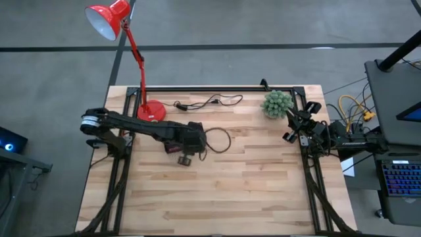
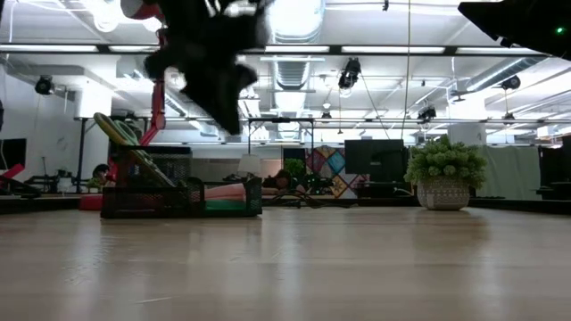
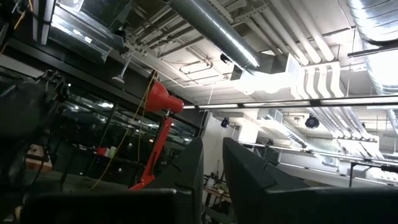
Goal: Pick and place office supplies into organizer
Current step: Return to Home Position
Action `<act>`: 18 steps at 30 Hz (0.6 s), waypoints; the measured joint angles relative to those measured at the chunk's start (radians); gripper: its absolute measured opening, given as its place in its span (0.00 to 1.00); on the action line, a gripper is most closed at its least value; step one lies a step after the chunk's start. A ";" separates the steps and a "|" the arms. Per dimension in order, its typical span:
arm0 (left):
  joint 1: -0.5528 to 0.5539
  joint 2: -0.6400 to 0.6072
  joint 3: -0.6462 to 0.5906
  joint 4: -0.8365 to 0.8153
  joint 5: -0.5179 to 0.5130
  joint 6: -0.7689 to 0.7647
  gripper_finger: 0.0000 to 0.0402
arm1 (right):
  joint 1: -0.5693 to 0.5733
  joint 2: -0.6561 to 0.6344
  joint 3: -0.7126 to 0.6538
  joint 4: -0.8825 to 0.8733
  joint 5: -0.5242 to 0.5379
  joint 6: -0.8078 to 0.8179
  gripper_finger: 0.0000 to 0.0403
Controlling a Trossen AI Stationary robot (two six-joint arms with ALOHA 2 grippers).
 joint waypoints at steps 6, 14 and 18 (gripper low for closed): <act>0.021 -0.154 -0.117 0.500 0.145 -0.027 0.06 | 0.001 0.000 0.000 -0.001 0.000 0.009 0.13; 0.051 -0.439 -0.425 0.861 0.095 0.003 0.01 | 0.003 -0.001 0.000 -0.005 0.000 0.022 0.13; 0.050 -0.617 -0.584 0.866 -0.001 0.021 0.01 | 0.003 -0.001 0.000 -0.005 0.000 0.034 0.13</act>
